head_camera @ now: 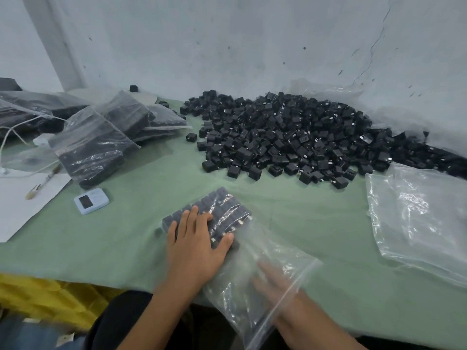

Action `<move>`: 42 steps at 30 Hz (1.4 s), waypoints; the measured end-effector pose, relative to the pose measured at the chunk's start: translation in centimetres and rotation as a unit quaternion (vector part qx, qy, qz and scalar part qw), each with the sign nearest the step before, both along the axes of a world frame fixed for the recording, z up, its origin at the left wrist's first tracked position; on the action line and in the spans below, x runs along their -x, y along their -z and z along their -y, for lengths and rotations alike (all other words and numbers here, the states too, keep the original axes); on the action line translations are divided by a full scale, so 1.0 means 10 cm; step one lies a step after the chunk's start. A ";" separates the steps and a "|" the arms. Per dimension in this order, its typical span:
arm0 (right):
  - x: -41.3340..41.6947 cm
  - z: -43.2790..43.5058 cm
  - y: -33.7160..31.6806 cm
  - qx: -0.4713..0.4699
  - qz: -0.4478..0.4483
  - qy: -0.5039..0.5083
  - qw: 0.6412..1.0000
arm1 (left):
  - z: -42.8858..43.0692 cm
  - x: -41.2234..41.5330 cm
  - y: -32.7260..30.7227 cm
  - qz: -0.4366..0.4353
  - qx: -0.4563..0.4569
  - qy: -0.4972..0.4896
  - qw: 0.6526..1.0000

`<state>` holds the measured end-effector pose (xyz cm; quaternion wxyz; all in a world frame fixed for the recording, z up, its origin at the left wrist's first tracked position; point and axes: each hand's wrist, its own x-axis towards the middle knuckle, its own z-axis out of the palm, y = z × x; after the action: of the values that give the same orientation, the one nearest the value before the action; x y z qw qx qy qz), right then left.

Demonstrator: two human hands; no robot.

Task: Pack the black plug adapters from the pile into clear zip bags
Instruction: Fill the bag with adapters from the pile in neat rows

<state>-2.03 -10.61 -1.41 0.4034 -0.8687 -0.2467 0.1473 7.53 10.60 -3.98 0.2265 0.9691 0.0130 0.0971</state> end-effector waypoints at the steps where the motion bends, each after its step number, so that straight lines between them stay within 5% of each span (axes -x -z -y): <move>1: 0.11 0.22 -0.14 0.022 0.005 -0.008 1.000 | 0.01 0.00 0.01 0.003 0.001 -0.002 1.000; 4: 0.13 0.61 -0.68 0.102 0.066 -0.036 0.992 | 0.02 0.00 0.03 0.011 0.004 -0.008 1.000; 8: -0.90 0.61 -1.02 -0.007 0.132 0.130 0.983 | 0.03 0.01 0.01 0.014 0.006 -0.014 1.000; 14: -2.92 -0.06 -0.23 0.214 0.133 0.224 0.941 | 0.03 0.04 0.00 0.014 -0.011 -0.016 1.000; 18: -3.15 -0.14 0.11 0.222 0.145 0.273 0.925 | 0.04 0.03 0.01 0.023 -0.021 -0.019 0.999; 21: -2.98 -0.04 -0.01 0.143 0.116 0.276 0.943 | 0.04 0.04 0.01 0.019 -0.013 -0.014 1.000; 24: -2.43 0.23 -0.33 -0.035 0.069 0.278 0.957 | 0.01 0.04 -0.02 0.015 -0.001 -0.013 1.000; 28: -1.12 0.79 -0.72 -0.244 0.056 0.317 0.915 | 0.03 0.04 -0.03 0.007 0.007 -0.008 1.000; 36: 0.69 0.75 -0.26 -0.259 -0.157 0.315 0.899 | 0.02 0.01 -0.02 0.001 -0.001 -0.003 1.000; 40: 0.53 0.36 -0.07 -0.375 -0.295 0.341 0.810 | 0.03 0.01 -0.01 -0.002 0.003 0.002 1.000; 42: 0.33 0.15 -0.05 -0.418 -0.294 0.364 0.779 | 0.02 0.00 0.00 -0.005 0.003 0.002 1.000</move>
<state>-5.33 -12.14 -0.92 0.8032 -0.5546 0.1811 0.1204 7.55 10.37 -3.98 0.2291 0.9690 0.0125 0.0922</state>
